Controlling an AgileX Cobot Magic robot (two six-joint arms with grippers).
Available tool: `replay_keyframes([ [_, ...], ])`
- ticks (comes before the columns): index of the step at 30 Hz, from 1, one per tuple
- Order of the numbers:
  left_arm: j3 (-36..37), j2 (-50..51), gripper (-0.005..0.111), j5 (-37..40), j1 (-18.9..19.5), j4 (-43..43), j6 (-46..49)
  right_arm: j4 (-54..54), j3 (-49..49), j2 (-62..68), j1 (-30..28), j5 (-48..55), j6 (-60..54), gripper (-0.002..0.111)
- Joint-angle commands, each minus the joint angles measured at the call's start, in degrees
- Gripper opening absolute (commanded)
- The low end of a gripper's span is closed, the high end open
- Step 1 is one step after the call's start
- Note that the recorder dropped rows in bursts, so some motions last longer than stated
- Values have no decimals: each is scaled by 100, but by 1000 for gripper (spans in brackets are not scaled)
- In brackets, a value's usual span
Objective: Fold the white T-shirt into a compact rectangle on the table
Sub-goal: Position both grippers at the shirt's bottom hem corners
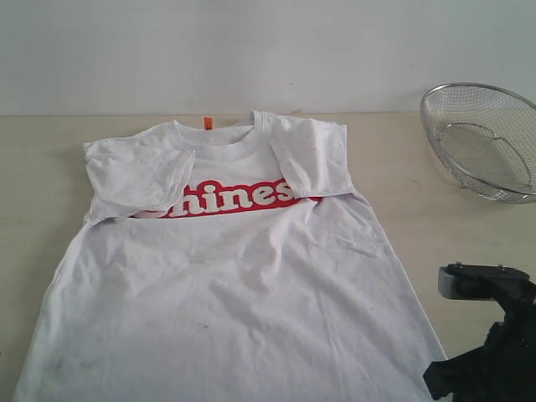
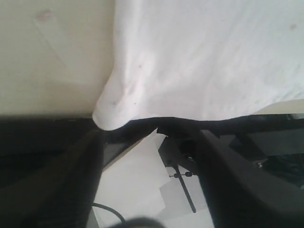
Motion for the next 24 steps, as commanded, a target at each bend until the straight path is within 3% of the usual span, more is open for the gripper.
replay_keyframes([
  [1, 17, 481, 55, -115, -21, -12, -72, 26, 14, 6, 15, 2, -58, 45],
  [13, 159, 1393, 55, -1289, -21, -484, 364, 26, 14, 6, 15, -45, -58, 45],
  [24, 389, 1578, 55, -1677, -21, -855, 687, 2, 14, 6, 15, -171, -46, 45],
])
